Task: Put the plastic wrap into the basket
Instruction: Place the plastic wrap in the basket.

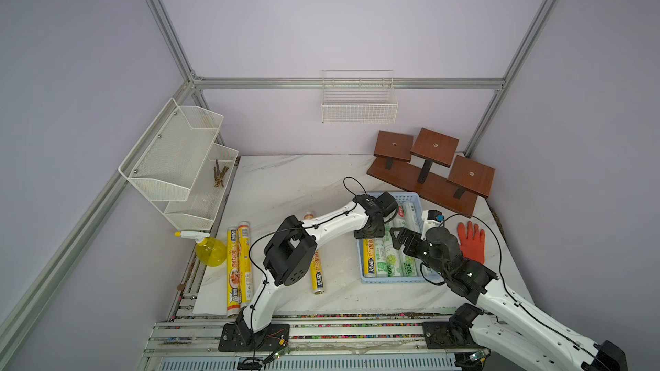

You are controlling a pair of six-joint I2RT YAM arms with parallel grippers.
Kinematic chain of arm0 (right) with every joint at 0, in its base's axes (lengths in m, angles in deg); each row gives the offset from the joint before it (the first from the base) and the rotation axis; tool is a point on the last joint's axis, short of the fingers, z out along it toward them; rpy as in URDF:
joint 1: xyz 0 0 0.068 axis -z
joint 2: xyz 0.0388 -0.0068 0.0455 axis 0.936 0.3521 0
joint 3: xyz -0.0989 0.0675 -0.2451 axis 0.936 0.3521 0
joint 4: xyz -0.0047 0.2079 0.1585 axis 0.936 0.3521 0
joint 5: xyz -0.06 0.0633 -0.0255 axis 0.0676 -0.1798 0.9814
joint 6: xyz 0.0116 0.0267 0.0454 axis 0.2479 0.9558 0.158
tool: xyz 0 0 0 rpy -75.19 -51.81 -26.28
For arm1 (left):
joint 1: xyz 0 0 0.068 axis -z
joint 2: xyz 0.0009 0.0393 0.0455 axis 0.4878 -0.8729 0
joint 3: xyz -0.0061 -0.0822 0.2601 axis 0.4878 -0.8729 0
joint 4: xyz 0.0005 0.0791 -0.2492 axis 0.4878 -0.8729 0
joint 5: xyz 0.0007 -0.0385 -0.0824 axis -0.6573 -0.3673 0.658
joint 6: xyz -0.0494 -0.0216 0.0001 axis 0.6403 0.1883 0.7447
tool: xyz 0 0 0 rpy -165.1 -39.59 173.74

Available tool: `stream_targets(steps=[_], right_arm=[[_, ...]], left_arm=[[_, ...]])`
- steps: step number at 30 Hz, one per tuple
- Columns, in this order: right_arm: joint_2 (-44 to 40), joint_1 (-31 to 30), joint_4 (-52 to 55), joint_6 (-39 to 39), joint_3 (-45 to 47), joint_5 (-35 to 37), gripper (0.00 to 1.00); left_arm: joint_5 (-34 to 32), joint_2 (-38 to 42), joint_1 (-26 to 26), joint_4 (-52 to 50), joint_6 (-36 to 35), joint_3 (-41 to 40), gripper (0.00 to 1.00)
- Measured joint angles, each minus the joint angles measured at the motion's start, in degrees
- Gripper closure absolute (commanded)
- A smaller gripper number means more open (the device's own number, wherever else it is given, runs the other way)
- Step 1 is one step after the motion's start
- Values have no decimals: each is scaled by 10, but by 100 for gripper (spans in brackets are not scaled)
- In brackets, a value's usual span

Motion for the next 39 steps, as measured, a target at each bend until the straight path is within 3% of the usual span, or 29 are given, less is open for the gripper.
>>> stream_targets(steps=[12, 25, 33, 39], right_arm=[[0, 0, 0, 0, 0, 0, 1], [-23, 2, 1, 8, 0, -1, 1], [-77, 3, -29, -10, 2, -68, 1], [-33, 3, -91, -27, -2, -177, 1]], left_arm=[[-36, 11, 12, 14, 39, -19, 46], [-56, 102, 21, 33, 64, -76, 46], [-120, 258, 21, 73, 62, -196, 45], [-167, 396, -1, 106, 52, -329, 39]])
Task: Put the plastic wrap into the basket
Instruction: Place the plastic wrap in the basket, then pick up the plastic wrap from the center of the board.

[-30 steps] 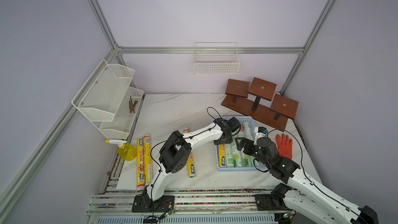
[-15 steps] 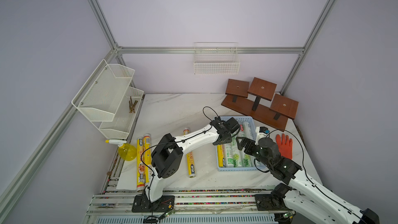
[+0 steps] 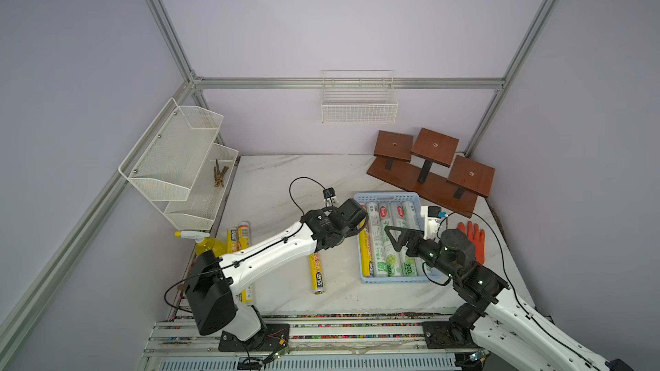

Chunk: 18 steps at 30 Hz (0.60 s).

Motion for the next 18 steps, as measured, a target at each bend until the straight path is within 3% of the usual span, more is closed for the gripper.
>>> stream_targets(steps=[4, 8, 11, 18], right_arm=[[88, -18, -13, -13, -29, -47, 1], [170, -102, 14, -47, -94, -5, 1], [223, -162, 30, -71, -153, 47, 1], [295, -215, 54, -101, -191, 138, 1]], left_arm=[[-5, 92, -36, 31, -16, -106, 35], [4, 149, -84, 51, -29, -188, 33], [21, 156, -115, 64, -44, -227, 32], [85, 101, -144, 85, -90, -243, 32]])
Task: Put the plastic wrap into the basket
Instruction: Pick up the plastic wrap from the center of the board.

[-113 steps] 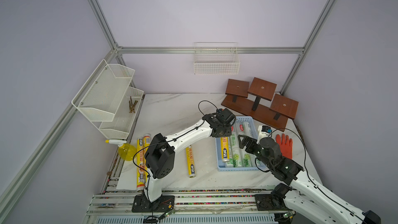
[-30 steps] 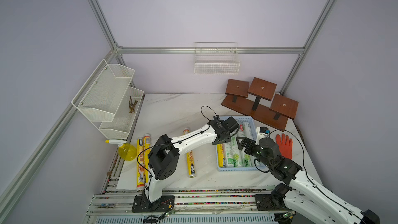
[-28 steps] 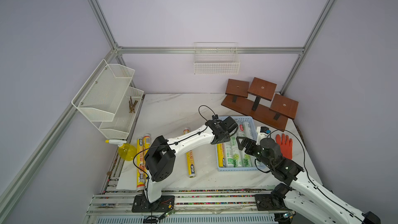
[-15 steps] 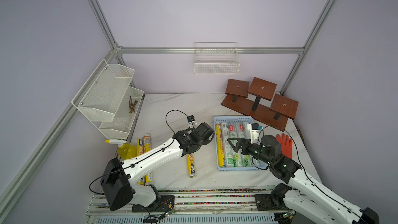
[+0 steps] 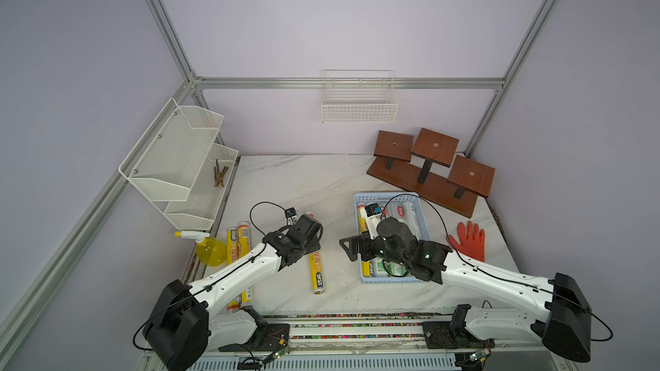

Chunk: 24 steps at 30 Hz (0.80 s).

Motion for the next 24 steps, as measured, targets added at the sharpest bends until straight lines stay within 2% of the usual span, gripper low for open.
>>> stream_targets(steps=[9, 18, 24], right_arm=[[36, -14, -9, -7, -5, 18, 1], [58, -14, -37, 14, 4, 12, 1], [60, -14, -37, 14, 4, 13, 1]], left_arm=[[37, -172, -3, -39, -30, 98, 32], [42, -189, -15, -58, -29, 104, 32], [48, -205, -18, -58, -30, 104, 36]])
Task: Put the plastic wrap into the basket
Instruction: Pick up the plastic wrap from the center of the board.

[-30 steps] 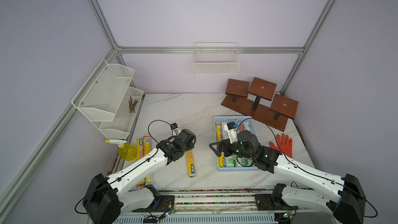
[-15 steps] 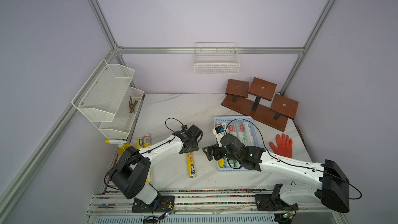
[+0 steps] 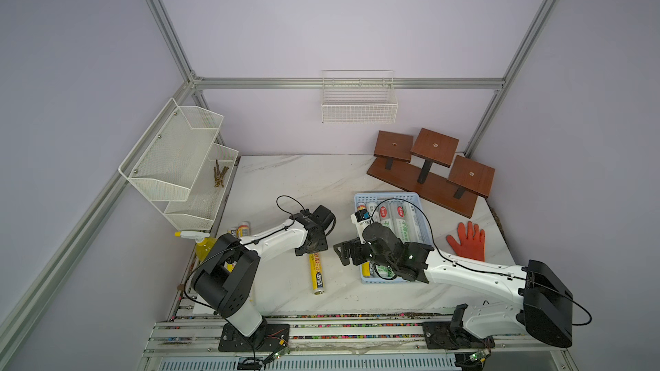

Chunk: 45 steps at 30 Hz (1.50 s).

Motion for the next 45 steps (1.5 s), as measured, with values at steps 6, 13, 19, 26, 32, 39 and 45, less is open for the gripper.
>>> stream_targets(steps=[6, 13, 19, 26, 32, 39, 45], right_arm=[[0, 0, 1, 0, 0, 6, 1], [1, 0, 1, 0, 0, 7, 1], [1, 0, 2, 0, 0, 15, 1], [-1, 0, 11, 3, 0, 30, 1], [-45, 0, 32, 15, 9, 68, 1], [-136, 10, 36, 26, 34, 104, 1], [-212, 76, 48, 35, 64, 93, 1]], left_arm=[[5, -24, 0, -1, -1, 5, 38], [7, -45, 0, -1, -1, 9, 42], [7, -47, 0, 1, 0, 10, 50], [8, -43, 0, -1, 0, 10, 67], [3, 35, 0, -15, 8, 5, 68], [41, 197, 0, 44, 19, -14, 70], [96, 200, 25, 128, 34, -14, 71]])
